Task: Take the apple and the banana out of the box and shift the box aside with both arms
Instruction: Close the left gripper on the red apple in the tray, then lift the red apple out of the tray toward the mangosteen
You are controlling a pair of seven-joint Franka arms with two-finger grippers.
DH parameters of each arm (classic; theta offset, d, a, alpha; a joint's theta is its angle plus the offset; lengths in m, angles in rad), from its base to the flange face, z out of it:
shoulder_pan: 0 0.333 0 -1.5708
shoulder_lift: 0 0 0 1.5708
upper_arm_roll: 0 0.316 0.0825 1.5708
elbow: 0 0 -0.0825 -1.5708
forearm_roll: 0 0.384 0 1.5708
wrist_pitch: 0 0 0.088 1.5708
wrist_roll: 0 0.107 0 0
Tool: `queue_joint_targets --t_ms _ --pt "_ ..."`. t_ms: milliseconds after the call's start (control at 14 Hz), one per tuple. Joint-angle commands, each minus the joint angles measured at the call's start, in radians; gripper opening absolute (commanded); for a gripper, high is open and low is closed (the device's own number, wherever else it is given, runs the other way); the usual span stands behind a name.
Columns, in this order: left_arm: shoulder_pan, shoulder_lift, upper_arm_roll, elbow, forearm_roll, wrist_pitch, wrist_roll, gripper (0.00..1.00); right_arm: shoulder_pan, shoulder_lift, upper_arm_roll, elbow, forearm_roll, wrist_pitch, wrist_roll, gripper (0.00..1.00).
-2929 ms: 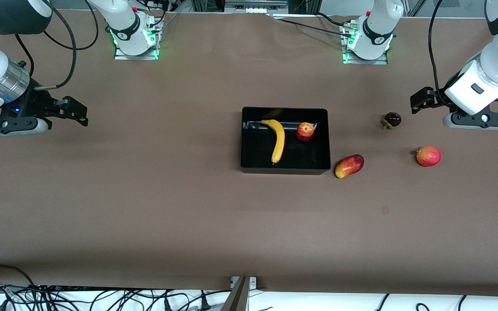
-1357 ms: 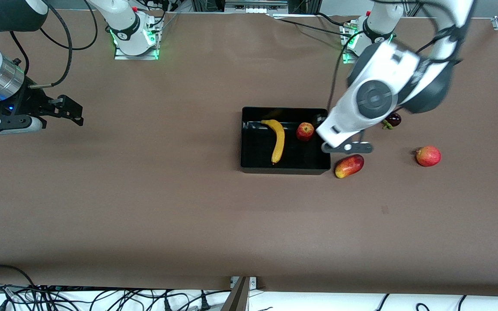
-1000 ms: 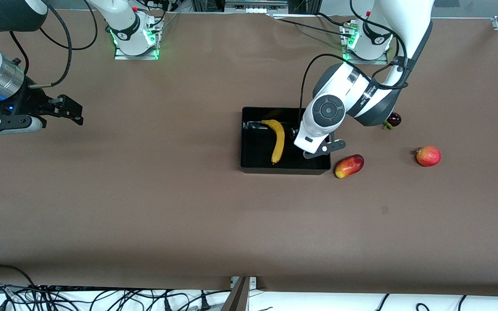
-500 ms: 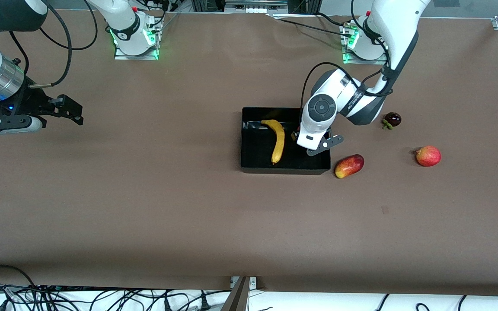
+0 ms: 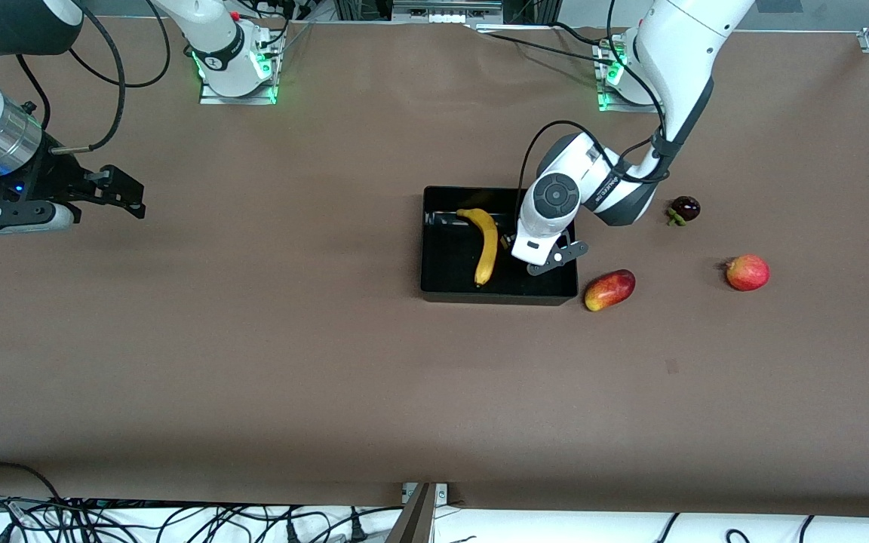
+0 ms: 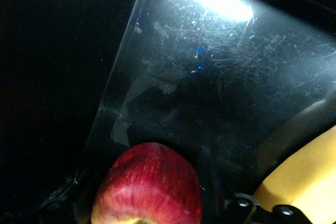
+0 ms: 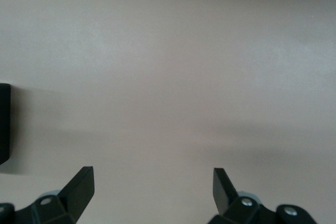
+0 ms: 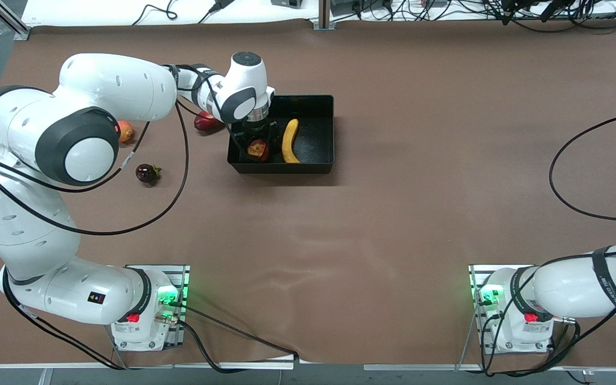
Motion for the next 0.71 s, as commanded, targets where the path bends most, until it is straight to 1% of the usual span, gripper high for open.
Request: queue_joint_targets --t_ms 0,71,143,357,429,500,643 --pt "-0.003 -0.022 -0.001 0.013 0.019 -0.023 -0.018 0.21 0.0 -0.006 0.0 0.011 -0.005 -0.017 0.006 1.0" --pt "-0.001 -0.045 0.0 0.035 0.019 -0.066 -0.017 0.21 0.0 -0.006 0.0 0.011 -0.005 -0.017 0.006 1.0" --pt "0.003 -0.061 -0.001 0.079 0.018 -0.135 -0.014 0.21 0.0 -0.006 0.0 0.011 -0.005 -0.015 0.007 1.0" --pt "0.026 -0.07 0.011 0.313 0.011 -0.489 0.054 0.23 0.0 -0.006 0.0 0.011 -0.005 -0.017 0.006 1.0" --pt "0.06 -0.067 0.009 0.363 0.011 -0.548 0.121 0.23 0.0 -0.006 0.0 0.011 -0.005 -0.015 0.006 1.0" --pt "0.097 -0.067 0.009 0.378 0.011 -0.573 0.213 0.23 0.0 -0.006 0.0 0.011 -0.005 -0.015 0.006 1.0" --pt "0.198 -0.068 0.011 0.368 0.014 -0.587 0.449 0.23 0.0 -0.006 0.0 0.011 -0.005 -0.015 0.006 1.0"
